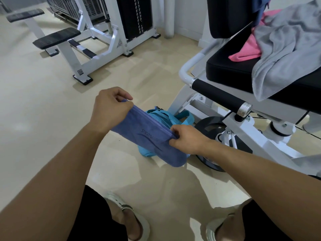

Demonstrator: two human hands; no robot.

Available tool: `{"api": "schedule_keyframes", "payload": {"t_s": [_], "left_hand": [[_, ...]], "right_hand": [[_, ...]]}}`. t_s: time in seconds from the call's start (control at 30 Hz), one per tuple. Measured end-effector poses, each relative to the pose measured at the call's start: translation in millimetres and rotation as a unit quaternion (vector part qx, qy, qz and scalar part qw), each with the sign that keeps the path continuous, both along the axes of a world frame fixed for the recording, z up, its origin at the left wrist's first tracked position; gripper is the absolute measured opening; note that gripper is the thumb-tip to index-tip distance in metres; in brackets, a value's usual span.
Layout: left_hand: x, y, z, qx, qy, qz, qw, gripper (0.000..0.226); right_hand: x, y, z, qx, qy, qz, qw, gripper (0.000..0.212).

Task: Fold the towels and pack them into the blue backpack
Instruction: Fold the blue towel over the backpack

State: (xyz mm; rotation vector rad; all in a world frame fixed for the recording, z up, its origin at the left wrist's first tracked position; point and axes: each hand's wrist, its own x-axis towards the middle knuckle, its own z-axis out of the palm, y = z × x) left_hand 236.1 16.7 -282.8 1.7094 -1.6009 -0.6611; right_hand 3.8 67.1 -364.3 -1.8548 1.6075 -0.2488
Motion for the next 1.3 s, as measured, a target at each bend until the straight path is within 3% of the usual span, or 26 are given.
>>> {"api": "schedule_keyframes", "payload": {"t_s": [0.13,0.27,0.4,0.5,0.77,0.93,1.07,1.2,1.3], "left_hand": [[12,-8,-2,0.026,-0.007,0.018,0.999,0.025],[-1,0,-7,0.056,-0.005,-0.042,0.998,0.034],[-26,16,-8,0.099,0.009,-0.161,0.982,0.039],[-38,24,-10,0.118,-0.035,-0.232,0.965,0.043],[-43,32,-3,0.202,0.019,-0.305,0.930,0.073],[-27,28,1,0.191,-0.037,-0.399,0.896,0.029],[-9,21,6,0.205,0.012,-0.384,0.900,0.034],[-3,24,11,0.257,-0.058,-0.408,0.875,0.049],[-12,27,11,0.239,0.005,-0.377,0.895,0.046]], "right_hand": [[1,3,12,-0.017,-0.052,-0.013,0.998,0.016],[8,13,30,-0.070,-0.114,0.024,0.991,0.007],[12,24,51,-0.118,-0.142,0.053,0.981,0.019],[9,28,61,-0.154,-0.154,0.028,0.976,0.026],[-1,27,67,-0.167,-0.185,-0.015,0.968,0.036],[-10,19,68,-0.128,-0.146,0.000,0.981,0.040],[-28,5,59,-0.030,-0.054,0.036,0.997,0.031],[-24,6,65,-0.037,-0.214,-0.027,0.976,0.024],[-20,9,72,-0.012,-0.271,0.014,0.962,0.025]]}}
